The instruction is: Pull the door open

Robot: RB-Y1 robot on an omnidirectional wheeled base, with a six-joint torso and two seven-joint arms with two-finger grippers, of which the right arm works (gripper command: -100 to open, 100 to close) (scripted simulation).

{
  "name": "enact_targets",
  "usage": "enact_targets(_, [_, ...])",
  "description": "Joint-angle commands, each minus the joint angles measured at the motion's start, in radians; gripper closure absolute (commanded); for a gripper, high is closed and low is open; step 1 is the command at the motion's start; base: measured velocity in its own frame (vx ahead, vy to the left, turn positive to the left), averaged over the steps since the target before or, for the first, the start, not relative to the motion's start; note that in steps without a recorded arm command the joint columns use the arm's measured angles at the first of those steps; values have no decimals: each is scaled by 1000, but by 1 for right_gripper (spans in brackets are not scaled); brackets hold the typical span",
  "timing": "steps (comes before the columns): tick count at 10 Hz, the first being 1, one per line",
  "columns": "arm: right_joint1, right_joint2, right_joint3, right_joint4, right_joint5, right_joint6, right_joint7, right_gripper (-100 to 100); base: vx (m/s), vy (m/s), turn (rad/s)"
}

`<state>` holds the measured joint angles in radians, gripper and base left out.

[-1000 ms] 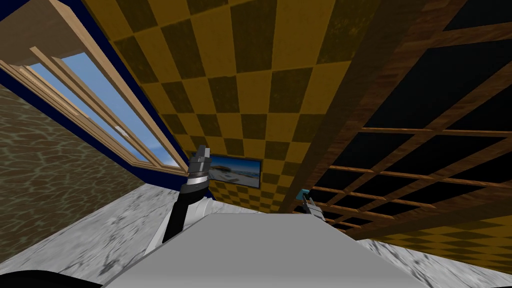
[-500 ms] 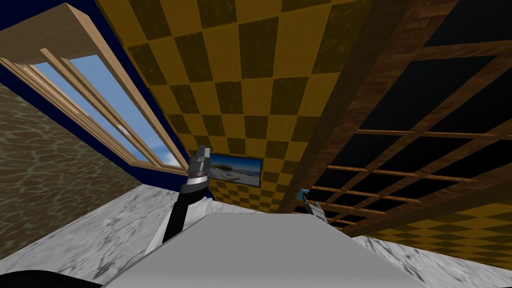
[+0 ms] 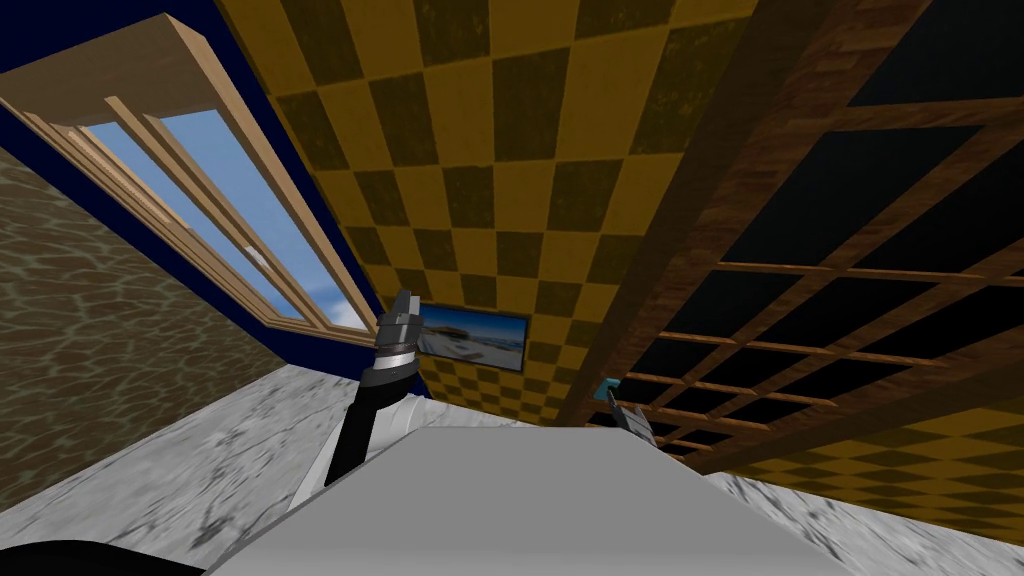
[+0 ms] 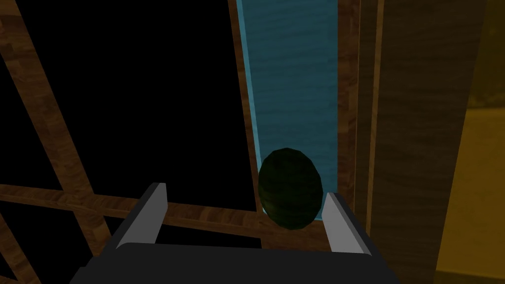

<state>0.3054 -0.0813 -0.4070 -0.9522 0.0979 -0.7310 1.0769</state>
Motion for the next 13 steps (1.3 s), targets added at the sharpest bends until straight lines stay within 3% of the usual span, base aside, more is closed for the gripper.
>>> enact_targets(1, [16,-9,-22,16,-21,34,3,100,-15,20,11])
enact_targets(3, [16,-9,-22,16,-21,34,3,100,2,3,-13])
enact_targets(4, [16,-9,-22,13,-63,70,-2,100,-19,8,0])
enact_targets(6, [16,-9,-22,13,-80,87,-2,100,-24,10,-20])
enact_targets(7, [17,-8,-23,11,-118,112,-7,100,-29,2,-24])
enact_targets(9, [17,-8,-23,11,-152,151,-7,100,-18,16,-8])
enact_targets(13, [17,-8,-23,11,-152,151,-7,100,-5,1,-1])
